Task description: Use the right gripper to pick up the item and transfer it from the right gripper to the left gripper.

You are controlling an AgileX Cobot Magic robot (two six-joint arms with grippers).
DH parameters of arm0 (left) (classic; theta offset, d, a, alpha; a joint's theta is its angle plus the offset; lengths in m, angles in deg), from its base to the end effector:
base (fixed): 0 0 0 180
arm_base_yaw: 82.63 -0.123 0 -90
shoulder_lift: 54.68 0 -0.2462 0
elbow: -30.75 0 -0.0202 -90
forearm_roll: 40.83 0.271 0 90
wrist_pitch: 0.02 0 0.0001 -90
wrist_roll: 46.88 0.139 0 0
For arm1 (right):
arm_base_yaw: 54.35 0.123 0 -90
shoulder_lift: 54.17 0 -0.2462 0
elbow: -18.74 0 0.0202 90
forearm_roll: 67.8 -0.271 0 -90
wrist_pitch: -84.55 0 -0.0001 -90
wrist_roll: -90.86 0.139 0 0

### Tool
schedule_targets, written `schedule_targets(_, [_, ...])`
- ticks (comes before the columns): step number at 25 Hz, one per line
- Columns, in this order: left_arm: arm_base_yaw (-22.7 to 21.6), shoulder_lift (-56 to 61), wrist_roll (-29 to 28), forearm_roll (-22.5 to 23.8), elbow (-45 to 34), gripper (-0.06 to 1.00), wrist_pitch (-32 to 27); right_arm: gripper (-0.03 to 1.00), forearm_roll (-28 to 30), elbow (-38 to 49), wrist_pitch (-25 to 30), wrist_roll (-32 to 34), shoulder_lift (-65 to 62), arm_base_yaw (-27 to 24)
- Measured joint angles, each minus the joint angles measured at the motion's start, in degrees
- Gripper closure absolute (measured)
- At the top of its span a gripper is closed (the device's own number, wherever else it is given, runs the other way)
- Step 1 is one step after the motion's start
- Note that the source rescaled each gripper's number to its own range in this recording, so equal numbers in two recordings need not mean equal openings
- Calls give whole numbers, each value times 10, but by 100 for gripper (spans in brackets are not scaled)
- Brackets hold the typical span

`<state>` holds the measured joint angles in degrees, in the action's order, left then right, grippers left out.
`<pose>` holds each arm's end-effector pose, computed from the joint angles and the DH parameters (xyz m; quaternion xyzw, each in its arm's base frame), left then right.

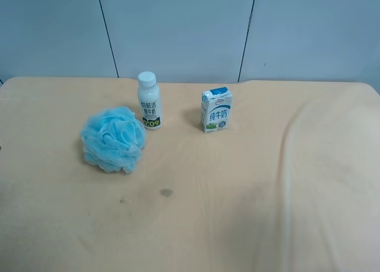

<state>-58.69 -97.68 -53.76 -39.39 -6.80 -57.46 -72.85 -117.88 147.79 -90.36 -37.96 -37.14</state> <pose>0.1629 -0.0691 0.2520 0.1409 0.9228 -0.0834 0.3488 0.0957 0.0411 0.2713 -0.1419 0.8657 0.1101 0.4672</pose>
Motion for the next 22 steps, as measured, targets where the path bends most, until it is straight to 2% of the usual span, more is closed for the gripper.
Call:
schedule_targets(9, [0, 175, 9, -1, -77, 17, -11, 28, 0, 0, 0, 0, 0, 0])
schedule_targets(16, [0, 258, 69, -1, -91, 17, -18, 28, 0, 0, 0, 0, 0, 0])
schedule_targets(22, [0, 305, 76, -1, -94, 18, -26, 28, 0, 0, 0, 0, 0, 0])
